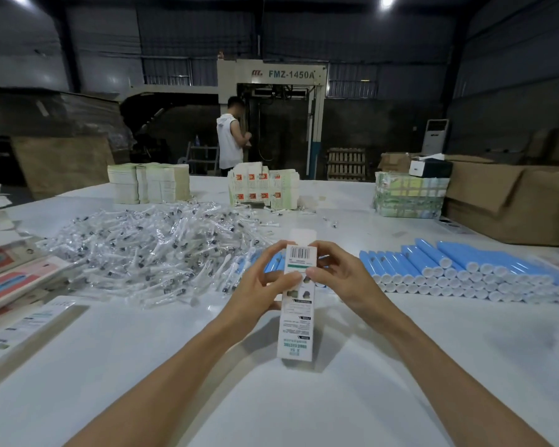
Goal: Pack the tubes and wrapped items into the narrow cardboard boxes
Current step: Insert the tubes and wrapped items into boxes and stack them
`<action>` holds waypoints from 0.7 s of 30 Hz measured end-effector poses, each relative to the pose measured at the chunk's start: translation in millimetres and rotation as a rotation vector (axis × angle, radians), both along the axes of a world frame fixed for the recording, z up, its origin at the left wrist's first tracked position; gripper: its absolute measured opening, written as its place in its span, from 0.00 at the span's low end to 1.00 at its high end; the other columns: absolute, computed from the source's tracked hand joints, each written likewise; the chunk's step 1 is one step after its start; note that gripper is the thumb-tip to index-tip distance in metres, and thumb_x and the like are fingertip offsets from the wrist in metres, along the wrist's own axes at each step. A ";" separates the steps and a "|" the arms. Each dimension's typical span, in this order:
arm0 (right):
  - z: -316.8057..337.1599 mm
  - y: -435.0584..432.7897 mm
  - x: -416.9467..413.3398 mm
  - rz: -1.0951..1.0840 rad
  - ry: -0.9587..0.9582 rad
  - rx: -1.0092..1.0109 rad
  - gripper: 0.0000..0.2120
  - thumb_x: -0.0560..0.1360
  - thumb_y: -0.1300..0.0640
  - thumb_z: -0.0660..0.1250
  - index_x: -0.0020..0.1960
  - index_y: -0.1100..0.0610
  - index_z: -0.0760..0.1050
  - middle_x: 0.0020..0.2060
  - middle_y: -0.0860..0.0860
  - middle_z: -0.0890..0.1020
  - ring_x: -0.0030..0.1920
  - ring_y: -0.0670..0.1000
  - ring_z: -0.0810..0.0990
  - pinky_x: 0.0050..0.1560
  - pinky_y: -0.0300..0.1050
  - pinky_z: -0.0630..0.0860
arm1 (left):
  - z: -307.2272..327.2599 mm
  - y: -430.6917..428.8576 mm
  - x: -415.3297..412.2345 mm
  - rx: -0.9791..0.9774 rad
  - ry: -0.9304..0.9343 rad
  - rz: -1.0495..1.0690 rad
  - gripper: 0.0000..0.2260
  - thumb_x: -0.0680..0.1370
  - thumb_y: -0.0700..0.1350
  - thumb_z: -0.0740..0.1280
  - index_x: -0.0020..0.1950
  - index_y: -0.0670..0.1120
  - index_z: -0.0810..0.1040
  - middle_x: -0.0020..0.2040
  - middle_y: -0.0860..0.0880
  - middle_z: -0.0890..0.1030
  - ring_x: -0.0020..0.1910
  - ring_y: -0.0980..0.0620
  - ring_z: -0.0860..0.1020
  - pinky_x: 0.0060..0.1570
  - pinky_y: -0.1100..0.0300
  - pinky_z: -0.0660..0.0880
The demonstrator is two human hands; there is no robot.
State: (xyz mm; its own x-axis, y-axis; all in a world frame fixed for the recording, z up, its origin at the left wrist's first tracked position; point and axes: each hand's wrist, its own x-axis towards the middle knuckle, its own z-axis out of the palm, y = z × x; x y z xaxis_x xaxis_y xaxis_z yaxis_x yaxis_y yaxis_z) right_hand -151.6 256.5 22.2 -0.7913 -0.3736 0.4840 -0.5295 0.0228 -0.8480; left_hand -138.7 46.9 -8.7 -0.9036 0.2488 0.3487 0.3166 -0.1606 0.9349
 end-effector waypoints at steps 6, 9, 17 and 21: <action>-1.1 6.4 -2.6 0.053 -0.016 0.124 0.10 0.82 0.62 0.69 0.63 0.59 0.76 0.55 0.57 0.85 0.54 0.52 0.83 0.58 0.47 0.80 | -4.7 -0.7 0.8 -0.048 -0.005 0.037 0.24 0.78 0.48 0.78 0.72 0.56 0.74 0.56 0.38 0.88 0.53 0.38 0.88 0.45 0.50 0.84; -0.8 6.9 -3.4 0.002 -0.025 0.044 0.09 0.84 0.53 0.68 0.61 0.54 0.75 0.52 0.57 0.86 0.52 0.59 0.84 0.55 0.48 0.82 | -3.9 3.2 0.5 -0.040 -0.020 0.015 0.25 0.76 0.52 0.79 0.71 0.59 0.75 0.54 0.36 0.88 0.52 0.38 0.88 0.47 0.46 0.85; -0.8 13.1 -13.5 -0.119 -0.056 -0.058 0.07 0.85 0.58 0.65 0.62 0.53 0.77 0.43 0.58 0.88 0.39 0.55 0.83 0.41 0.46 0.81 | -3.2 8.7 3.2 -0.069 -0.027 -0.075 0.28 0.76 0.55 0.80 0.72 0.58 0.72 0.57 0.37 0.88 0.52 0.38 0.88 0.45 0.50 0.84; 1.1 14.6 -12.0 -0.152 0.106 -0.002 0.07 0.84 0.63 0.65 0.58 0.56 0.80 0.42 0.56 0.88 0.39 0.57 0.86 0.41 0.51 0.84 | -2.9 5.9 3.0 -0.090 -0.025 -0.057 0.27 0.77 0.56 0.79 0.72 0.60 0.73 0.55 0.37 0.88 0.50 0.40 0.88 0.45 0.51 0.84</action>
State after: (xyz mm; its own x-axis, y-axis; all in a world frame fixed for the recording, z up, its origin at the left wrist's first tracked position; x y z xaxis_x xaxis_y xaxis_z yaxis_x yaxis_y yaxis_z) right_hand -163.6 271.1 23.3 -0.7832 -0.2525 0.5682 -0.6064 0.1082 -0.7878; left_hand -135.7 52.8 -11.6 -0.8950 0.3296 0.3005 0.2860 -0.0928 0.9537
